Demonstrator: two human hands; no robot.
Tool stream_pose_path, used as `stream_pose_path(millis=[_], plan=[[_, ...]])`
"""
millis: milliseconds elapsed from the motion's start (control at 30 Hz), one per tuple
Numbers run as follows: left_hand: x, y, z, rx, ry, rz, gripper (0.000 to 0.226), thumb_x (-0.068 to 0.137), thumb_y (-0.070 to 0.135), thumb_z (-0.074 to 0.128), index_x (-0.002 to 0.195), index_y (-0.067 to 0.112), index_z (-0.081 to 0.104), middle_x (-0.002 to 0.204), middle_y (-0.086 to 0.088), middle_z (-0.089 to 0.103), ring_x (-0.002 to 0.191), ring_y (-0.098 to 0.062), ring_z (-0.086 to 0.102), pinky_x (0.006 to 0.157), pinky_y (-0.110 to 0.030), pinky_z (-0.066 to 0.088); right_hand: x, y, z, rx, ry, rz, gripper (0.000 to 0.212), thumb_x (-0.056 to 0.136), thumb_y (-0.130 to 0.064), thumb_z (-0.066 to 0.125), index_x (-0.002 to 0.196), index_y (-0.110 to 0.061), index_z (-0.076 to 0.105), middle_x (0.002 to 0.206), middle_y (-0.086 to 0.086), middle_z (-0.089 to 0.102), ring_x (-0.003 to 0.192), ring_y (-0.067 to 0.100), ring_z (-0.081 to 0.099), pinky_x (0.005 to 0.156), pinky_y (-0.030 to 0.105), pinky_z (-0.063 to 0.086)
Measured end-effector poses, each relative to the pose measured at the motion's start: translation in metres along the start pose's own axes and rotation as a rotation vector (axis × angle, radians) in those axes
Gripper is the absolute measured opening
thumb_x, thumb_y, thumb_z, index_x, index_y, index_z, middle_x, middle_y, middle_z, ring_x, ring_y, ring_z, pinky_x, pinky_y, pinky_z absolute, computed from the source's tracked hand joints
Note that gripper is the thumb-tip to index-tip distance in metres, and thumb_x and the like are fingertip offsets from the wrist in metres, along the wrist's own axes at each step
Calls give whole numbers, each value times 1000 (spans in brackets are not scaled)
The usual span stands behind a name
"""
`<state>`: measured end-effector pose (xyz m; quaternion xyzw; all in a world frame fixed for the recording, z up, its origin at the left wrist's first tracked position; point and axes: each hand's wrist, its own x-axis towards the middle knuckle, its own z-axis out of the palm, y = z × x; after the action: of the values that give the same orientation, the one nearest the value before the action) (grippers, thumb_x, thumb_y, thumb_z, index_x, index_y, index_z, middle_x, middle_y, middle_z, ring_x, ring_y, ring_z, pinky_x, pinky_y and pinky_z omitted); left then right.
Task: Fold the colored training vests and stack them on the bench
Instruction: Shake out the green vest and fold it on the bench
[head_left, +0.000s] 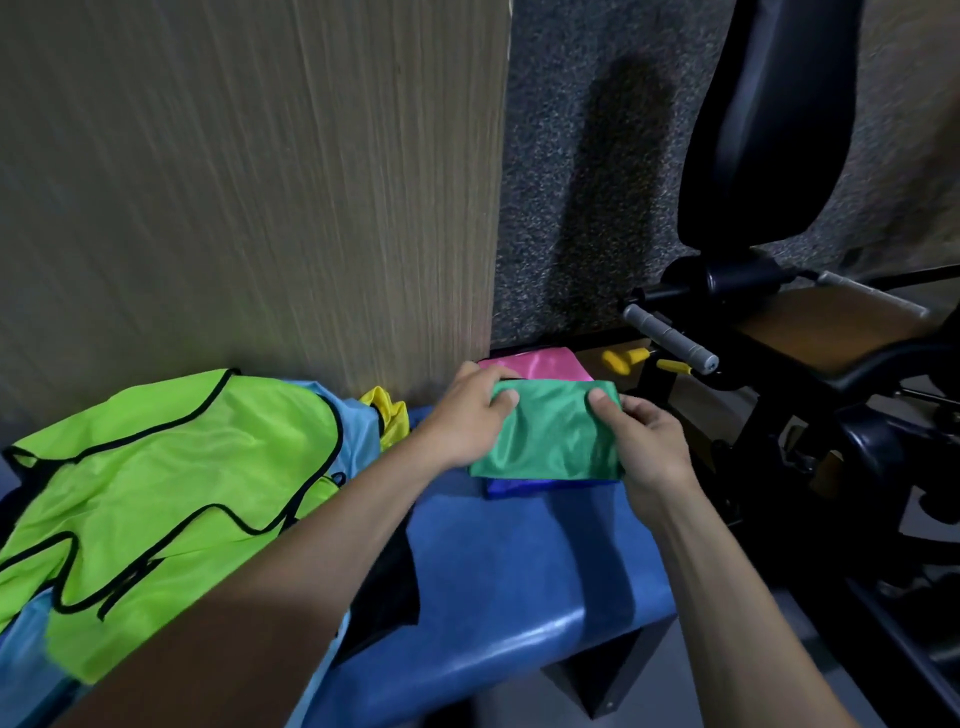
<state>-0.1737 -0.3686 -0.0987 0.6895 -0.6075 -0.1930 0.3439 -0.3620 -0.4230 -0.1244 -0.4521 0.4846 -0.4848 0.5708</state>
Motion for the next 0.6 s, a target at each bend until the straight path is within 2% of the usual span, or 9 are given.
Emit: stream_pose_path(millis=[100,167,233,300,367,467,600], plan=[[17,-14,25,63,-9,-39,38,106,25,50,141,11,55,127,-10,46,126,-26,49,106,-24,33,19,9,1,-225,135,-137,29,87,-33,79,107,-15,69,102,4,74,95,23,71,90,48,59],[15,-24,40,230,40,-24,44,105,31,50,145,13,51,131,-7,46,125,-27,46,108,-36,38,24,15,-1,-455,164,-198,29,90,-30,75,115,-15,67,108,3,71,99,17,65,96,42,54],[9,-27,46,417,194,81,41,104,31,49,143,19,51,132,0,44,120,-24,42,100,-44,42,28,21,-3,-568,153,-225,27,93,-26,71,117,-13,68,111,7,71,104,21,64,96,36,50],[4,-27,51,515,243,238,43,99,20,52,142,24,52,138,4,45,121,-22,41,97,-41,43,32,27,-2,-593,141,-237,25,93,-27,70,115,-14,69,111,7,71,108,24,64,96,35,50],[5,-32,57,612,170,323,49,97,13,51,145,25,51,140,6,49,126,-21,42,98,-37,40,36,30,1,-676,152,-247,28,93,-35,67,116,-18,67,116,6,65,111,28,61,97,42,50],[7,-38,62,643,146,302,47,97,12,56,143,20,55,132,5,61,121,-22,49,95,-36,43,36,34,5,-861,154,-172,42,97,-49,54,127,-21,59,124,9,60,114,34,58,94,49,50],[2,-36,65,580,134,244,42,101,14,48,141,19,57,126,4,64,117,-21,51,94,-36,47,37,38,6,-862,152,-137,50,97,-55,49,129,-17,57,122,10,64,112,34,61,89,46,51]])
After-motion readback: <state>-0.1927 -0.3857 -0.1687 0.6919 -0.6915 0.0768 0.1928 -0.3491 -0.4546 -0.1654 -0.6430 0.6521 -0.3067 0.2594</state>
